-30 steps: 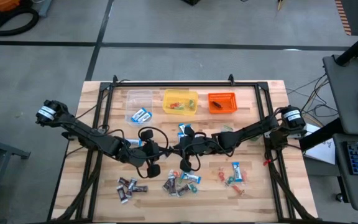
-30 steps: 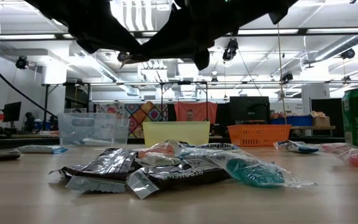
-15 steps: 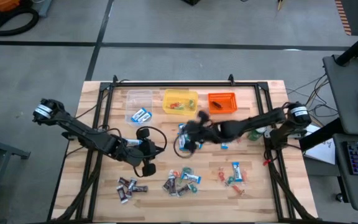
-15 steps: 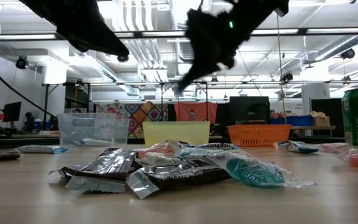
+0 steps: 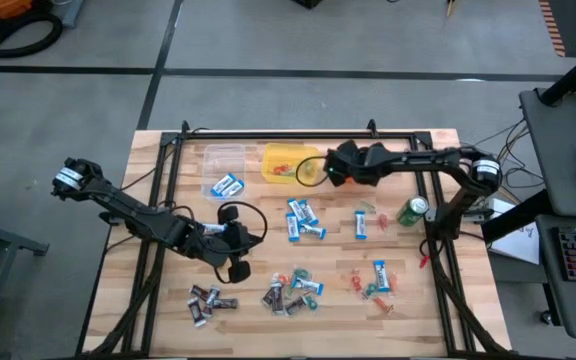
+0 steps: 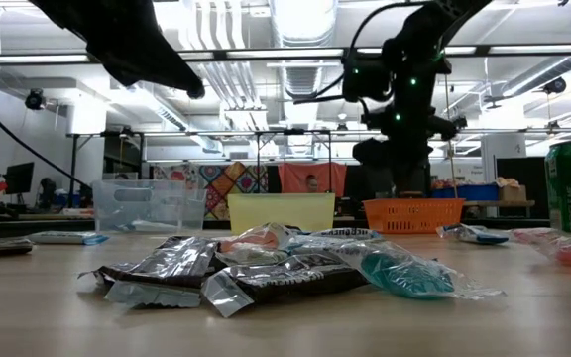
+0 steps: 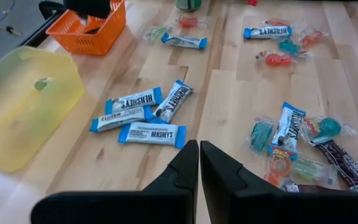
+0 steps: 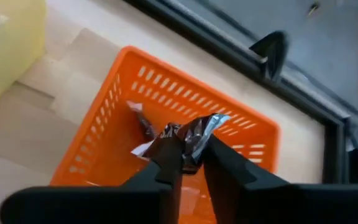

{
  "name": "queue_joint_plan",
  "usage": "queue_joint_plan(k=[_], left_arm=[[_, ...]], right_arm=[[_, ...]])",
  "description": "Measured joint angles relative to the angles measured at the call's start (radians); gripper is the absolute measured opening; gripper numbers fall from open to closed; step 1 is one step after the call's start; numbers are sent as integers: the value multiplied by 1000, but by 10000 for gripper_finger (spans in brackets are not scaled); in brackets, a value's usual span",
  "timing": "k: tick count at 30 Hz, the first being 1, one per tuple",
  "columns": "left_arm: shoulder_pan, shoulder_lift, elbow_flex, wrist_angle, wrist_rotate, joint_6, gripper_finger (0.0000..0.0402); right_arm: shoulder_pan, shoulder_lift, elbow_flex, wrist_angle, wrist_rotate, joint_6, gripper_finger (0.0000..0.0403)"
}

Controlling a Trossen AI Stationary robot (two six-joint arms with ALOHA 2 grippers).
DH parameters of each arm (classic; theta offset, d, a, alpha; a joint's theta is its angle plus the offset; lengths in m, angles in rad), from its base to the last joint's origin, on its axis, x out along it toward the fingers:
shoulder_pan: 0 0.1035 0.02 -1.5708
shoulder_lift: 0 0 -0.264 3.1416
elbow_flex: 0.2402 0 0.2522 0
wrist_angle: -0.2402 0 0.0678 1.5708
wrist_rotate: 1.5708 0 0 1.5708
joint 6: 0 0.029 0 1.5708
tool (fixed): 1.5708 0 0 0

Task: Sort candy
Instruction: Put the black chocolate into the orange bin, then put the white chocolate into the transparent bin

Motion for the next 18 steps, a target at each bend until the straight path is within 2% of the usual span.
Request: queue_joint_plan(k=[6, 10, 14, 18], left_arm=[[0, 0, 0, -56, 6, -71, 0], [0, 0, 0, -167, 84, -187, 0], [0, 0, 0, -349, 195, -330, 0], [0, 0, 0, -561, 264, -388, 9]], right_arm=[[-19, -2, -1, 6, -16, -10, 139], [0, -14, -1, 6, -31, -1, 177], [50, -35, -1, 23, -34, 2, 197], [111, -65, -1, 53, -32, 2, 202]])
